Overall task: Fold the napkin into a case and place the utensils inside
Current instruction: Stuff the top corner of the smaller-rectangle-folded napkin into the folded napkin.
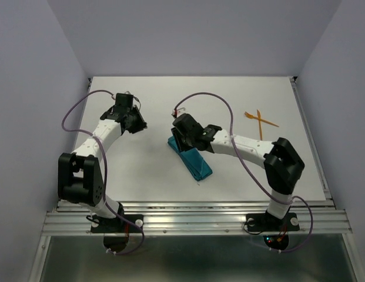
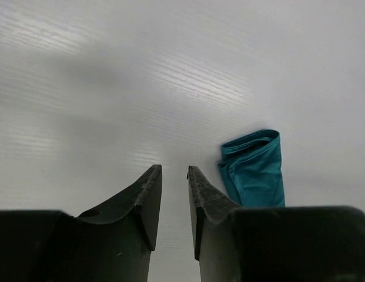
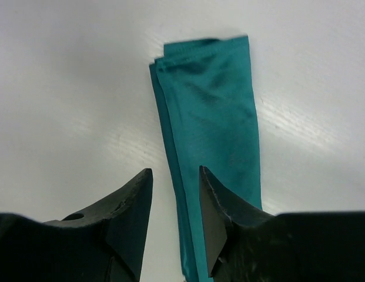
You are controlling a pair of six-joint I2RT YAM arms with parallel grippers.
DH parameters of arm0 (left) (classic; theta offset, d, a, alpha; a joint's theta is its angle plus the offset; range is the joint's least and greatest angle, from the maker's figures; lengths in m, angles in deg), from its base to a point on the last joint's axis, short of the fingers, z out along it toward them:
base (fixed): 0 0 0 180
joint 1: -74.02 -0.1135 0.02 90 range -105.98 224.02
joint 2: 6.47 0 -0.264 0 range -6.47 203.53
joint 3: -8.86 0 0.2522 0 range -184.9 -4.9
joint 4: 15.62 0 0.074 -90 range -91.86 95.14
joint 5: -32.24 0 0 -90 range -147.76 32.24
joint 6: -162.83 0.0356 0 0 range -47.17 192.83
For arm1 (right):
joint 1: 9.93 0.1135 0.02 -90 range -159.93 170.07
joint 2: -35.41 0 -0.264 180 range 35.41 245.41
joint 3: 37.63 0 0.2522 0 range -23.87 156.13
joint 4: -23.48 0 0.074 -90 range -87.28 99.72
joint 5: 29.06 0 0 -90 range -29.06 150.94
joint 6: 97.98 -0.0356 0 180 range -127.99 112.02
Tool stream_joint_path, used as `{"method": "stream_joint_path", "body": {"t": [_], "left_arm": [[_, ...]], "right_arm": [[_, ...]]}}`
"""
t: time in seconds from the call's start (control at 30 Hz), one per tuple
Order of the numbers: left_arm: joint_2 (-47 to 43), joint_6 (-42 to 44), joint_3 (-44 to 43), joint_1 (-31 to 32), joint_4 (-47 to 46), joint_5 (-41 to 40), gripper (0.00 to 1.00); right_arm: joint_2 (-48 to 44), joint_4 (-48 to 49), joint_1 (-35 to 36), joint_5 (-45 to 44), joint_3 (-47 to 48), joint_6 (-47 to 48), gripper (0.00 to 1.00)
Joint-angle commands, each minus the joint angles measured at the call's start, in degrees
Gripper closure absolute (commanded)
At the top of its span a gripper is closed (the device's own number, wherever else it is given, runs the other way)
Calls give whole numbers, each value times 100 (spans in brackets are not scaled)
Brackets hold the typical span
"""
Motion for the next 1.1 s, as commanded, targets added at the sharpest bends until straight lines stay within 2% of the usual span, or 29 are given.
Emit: {"method": "stream_joint_path", "body": {"t": [0.0, 0.07, 0.37, 0.87, 0.97, 1.07], "left_arm": [[-463, 191, 329, -269, 262, -69, 63], [-578, 200, 417, -383, 271, -60, 59], [-736, 226, 804, -674, 130, 142, 59], [-622, 244, 883, -682, 7, 379, 59], [-605, 235, 900, -682, -19, 441, 59], [-596, 226, 918, -682, -28, 459, 59]], "right_arm": [[660, -16, 41, -180, 891, 616, 57], [1055, -34, 42, -259, 1295, 773, 56], [1926, 1, 95, -241, 2069, 1082, 56], [2384, 1, 200, -426, 2114, 1196, 59], [2436, 10, 200, -487, 2096, 1144, 62], [2445, 10, 200, -549, 2088, 1100, 72]]}}
